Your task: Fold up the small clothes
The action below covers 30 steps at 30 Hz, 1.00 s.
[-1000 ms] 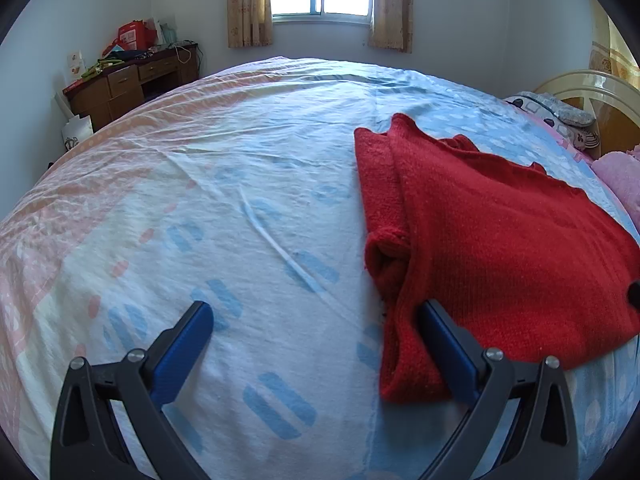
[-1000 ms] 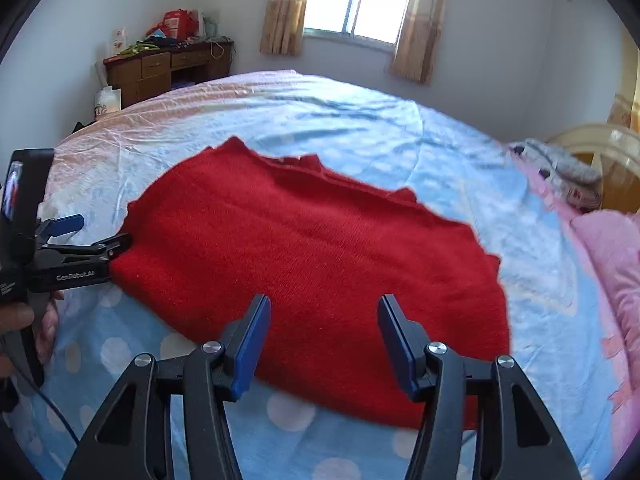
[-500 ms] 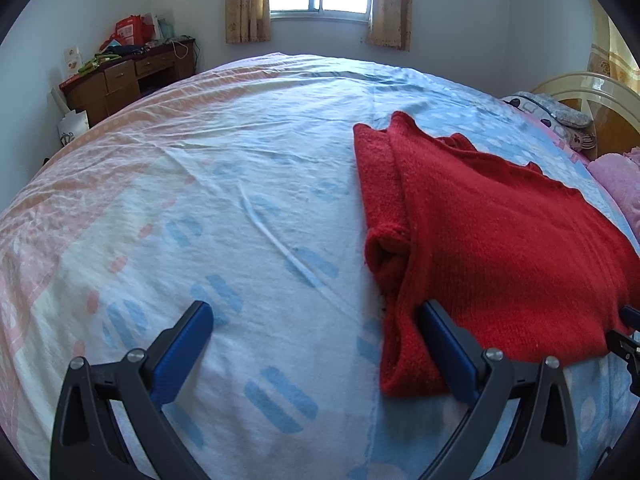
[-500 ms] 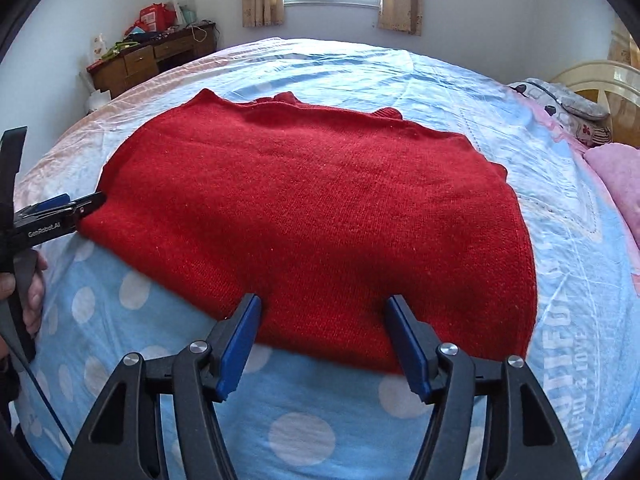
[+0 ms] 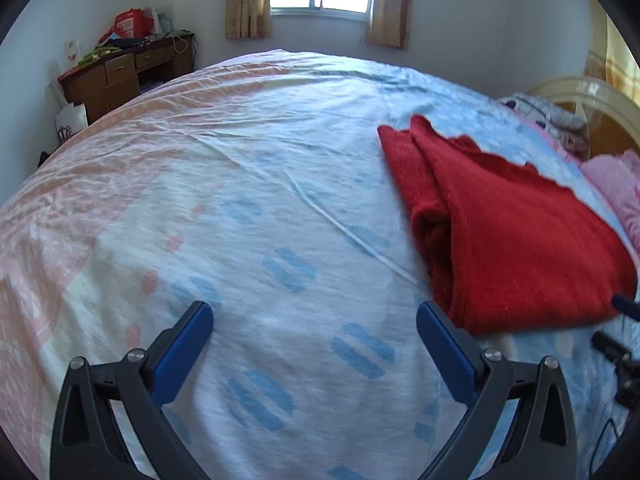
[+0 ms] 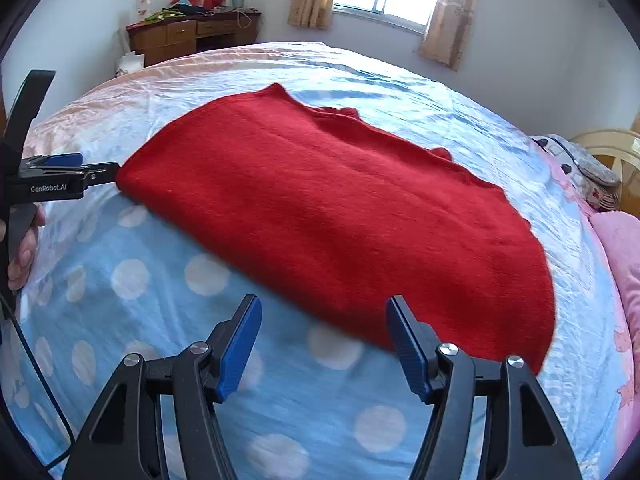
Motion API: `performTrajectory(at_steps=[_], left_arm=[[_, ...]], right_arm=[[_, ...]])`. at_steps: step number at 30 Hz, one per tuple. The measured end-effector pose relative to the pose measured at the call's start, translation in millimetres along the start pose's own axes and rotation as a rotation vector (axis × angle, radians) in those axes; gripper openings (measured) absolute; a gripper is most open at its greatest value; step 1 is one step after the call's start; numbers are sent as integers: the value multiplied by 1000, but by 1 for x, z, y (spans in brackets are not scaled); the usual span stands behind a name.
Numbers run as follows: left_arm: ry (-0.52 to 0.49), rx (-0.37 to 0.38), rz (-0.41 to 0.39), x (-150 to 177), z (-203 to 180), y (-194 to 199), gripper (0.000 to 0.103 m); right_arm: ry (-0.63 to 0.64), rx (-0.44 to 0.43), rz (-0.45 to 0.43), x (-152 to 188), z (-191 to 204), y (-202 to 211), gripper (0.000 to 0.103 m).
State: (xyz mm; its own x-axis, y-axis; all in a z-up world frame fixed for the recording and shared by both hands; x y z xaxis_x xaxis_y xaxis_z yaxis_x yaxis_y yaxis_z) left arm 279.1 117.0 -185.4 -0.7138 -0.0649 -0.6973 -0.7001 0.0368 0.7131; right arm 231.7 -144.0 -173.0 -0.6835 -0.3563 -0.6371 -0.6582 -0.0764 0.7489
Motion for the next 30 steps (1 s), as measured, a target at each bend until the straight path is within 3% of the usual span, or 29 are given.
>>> performTrajectory(at_steps=[8, 12, 18, 23, 30], left_arm=[[-14, -15, -27, -17, 9, 0, 103], [-30, 18, -51, -36, 15, -4, 103], [8, 167, -41, -55, 22, -21, 103], [24, 223, -27, -65, 10, -35, 103], [55, 306, 9, -90, -2, -59, 103]], right_arm=[[159, 17, -91, -20, 48, 6, 65], [226, 12, -117, -29, 73, -1, 65], [302, 29, -161, -34, 104, -11, 61], [368, 112, -226, -35, 124, -17, 50], [474, 202, -275, -46, 155, -31, 46]])
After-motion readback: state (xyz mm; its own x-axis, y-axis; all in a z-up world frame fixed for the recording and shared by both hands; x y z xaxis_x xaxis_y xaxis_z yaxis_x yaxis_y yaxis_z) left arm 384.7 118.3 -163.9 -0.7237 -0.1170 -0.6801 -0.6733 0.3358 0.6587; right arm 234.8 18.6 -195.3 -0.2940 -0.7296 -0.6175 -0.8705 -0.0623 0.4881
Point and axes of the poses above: each gripper's, at about its wrist camera, not at the fingertips, and y roughly against the way its jaws point, z to its left, x to its underside, the point moved 3 cm from there along -y, roughly the way its jaws point, and after that the axes turned 2 degrees about -x, right-handed, at the moved point
